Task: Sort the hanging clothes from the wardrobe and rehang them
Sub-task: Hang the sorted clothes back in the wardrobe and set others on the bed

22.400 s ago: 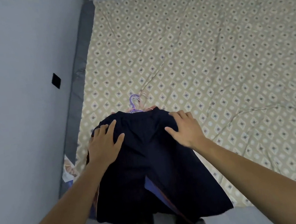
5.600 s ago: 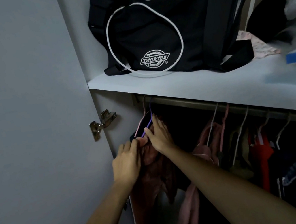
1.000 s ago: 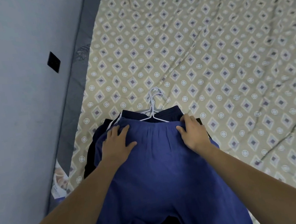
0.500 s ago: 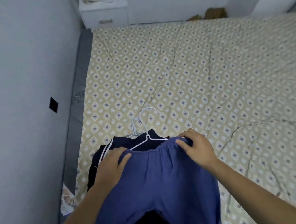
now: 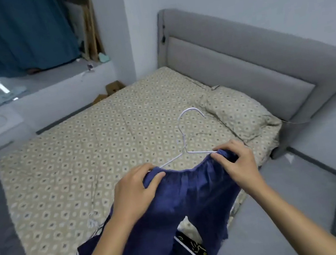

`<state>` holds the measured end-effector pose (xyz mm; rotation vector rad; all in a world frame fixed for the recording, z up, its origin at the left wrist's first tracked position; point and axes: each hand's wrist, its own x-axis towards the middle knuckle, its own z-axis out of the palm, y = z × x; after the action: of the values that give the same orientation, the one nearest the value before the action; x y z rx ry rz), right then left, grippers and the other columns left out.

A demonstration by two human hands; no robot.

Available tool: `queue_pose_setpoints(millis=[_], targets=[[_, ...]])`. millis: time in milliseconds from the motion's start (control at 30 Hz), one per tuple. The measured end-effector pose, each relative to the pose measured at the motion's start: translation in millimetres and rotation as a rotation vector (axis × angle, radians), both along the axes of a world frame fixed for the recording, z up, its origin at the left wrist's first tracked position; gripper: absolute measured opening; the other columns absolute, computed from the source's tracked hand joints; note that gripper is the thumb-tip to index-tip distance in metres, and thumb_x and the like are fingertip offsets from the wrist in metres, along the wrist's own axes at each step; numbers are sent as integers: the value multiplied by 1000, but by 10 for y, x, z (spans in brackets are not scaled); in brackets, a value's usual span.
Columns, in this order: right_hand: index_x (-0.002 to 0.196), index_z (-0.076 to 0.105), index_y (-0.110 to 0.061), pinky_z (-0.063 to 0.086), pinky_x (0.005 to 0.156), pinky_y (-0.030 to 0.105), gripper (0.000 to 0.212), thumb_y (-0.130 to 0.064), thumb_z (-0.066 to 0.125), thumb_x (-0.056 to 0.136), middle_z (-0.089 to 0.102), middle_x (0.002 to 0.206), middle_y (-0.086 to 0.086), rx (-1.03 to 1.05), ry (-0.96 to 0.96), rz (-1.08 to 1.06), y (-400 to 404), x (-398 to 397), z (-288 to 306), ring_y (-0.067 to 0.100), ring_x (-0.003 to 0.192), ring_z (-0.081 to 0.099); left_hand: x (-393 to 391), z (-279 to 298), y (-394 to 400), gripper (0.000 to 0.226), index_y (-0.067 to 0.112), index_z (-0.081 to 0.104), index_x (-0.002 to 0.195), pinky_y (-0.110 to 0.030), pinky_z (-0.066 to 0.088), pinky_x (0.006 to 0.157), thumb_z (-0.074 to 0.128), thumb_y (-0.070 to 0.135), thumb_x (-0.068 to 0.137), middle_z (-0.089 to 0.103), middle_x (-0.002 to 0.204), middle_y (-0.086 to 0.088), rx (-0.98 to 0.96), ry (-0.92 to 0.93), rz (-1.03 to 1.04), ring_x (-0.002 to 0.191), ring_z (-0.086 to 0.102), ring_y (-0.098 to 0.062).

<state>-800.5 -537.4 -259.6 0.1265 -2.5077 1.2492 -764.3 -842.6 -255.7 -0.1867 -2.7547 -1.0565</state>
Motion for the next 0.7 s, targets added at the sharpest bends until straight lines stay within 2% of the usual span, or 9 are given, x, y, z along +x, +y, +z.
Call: queue_pose_setpoints(millis=[67,133,200,300,433,533,633,700], targets=[[88,77,-25,50,86,45,8,-21,84,87,67,87,-12,-15,42,-109,437,233,173,14,92,63,-137,287,405,33,34,67,94,-35,51,75,50,62,95,69,90,21,-17,43,-138,86,65,-5],[88,76,-29,49,86,47,5,-32,80,88,66,86,-12,-15,79,-216,901,479,308,15,92,61,-247,504,858,37,34,67,93,-37,51,73,46,64,96,69,83,19,-52,68,-287,78,64,-5],[88,74,-36,47,86,51,7,-43,75,88,63,86,-14,-7,98,-320,1374,753,399,14,92,59,-326,659,1341,41,35,66,90,-39,51,68,43,68,96,66,73,15,-101,75,-444,70,61,-7],[90,75,-37,47,86,53,16,-52,69,88,62,86,-14,33,132,-474,2068,1213,505,12,92,57,-339,812,2145,46,34,67,90,-37,51,66,41,72,95,65,70,11,-144,105,-651,67,60,-9],[90,73,-43,47,90,51,13,-54,66,89,62,88,-14,82,155,-670,2956,1860,602,11,95,56,-130,954,3294,51,20,64,79,-42,46,61,50,65,97,55,62,1,-7,130,-865,58,53,-13],[96,76,-36,45,93,46,23,-55,64,91,60,89,-13,150,180,-823,3606,2314,663,13,97,55,127,1012,4108,47,17,66,78,-44,45,61,58,59,98,52,61,-5,106,73,-988,59,51,-22],[105,77,-32,38,94,31,29,-54,61,94,56,94,-15,235,213,-939,4196,2664,746,14,100,53,378,1076,4835,45,20,66,75,-36,41,58,58,58,97,49,59,-3,168,90,-1038,55,43,-11],[114,76,-28,40,96,33,32,-49,60,96,54,100,-16,254,214,-959,4494,2820,785,14,102,51,510,1117,5226,46,19,64,74,-37,40,57,59,59,96,46,59,-3,186,118,-1048,56,37,-6]])
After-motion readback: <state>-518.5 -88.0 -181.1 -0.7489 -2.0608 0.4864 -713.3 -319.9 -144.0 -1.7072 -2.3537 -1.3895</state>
